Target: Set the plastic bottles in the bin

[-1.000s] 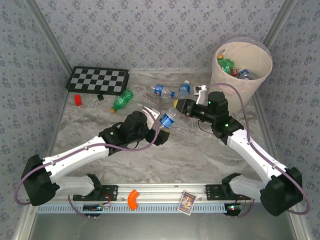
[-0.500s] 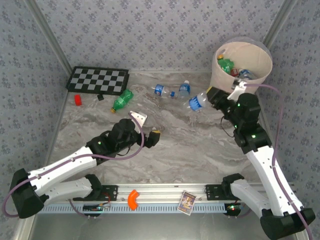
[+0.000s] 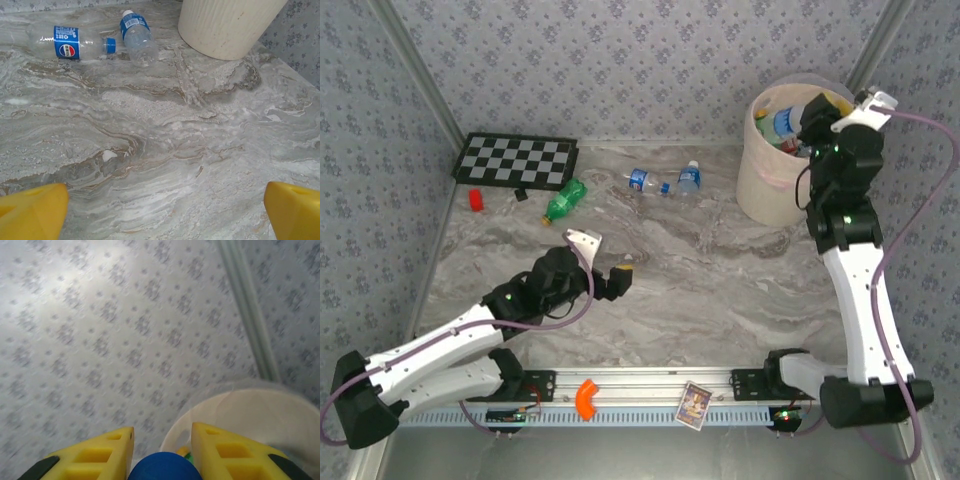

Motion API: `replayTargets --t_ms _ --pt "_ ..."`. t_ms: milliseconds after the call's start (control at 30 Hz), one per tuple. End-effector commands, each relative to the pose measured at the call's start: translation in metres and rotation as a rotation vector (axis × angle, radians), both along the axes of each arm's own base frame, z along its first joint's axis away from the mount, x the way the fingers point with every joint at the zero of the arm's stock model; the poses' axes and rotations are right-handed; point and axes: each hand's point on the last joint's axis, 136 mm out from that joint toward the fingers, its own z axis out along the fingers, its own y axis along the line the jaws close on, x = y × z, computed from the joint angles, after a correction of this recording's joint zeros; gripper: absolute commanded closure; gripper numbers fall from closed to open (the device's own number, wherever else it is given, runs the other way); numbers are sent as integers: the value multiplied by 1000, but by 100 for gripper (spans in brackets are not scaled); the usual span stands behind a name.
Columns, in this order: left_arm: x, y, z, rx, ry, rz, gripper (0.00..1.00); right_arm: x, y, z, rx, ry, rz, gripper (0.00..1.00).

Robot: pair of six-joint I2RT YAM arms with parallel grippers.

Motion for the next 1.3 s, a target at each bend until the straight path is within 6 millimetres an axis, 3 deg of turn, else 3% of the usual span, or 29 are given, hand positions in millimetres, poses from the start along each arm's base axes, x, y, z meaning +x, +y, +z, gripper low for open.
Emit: replayTargets --t_ms 0,200,500,600,667,700,733,900,1033,1267 --pt "-3 -4 10 -77 1 -12 0 16 -24 31 -71 -67 -159 70" --pt "-8 -1 10 -101 7 -16 0 77 -38 21 -181 48 -255 68" --pt "-10 3 12 -105 4 -14 0 139 -62 -10 -273 215 -328 65" --pt "-11 5 11 -104 4 -9 0 153 -62 -27 -271 274 -286 53" --pt "-12 6 10 -103 7 -7 0 161 -57 -36 -271 304 -240 38" --pt "-12 7 11 -104 6 -7 0 162 -57 -39 -272 325 -233 27" --pt "-12 7 10 -103 7 -6 0 162 -56 -43 -270 349 -229 2" --pt "-13 8 8 -105 13 -5 0 152 -49 -38 -245 356 -223 0" --pt "-12 7 8 -111 14 -3 0 143 -27 -29 -247 330 -174 0" --pt "-12 9 0 -107 45 15 0 121 37 -34 -259 323 -19 1"
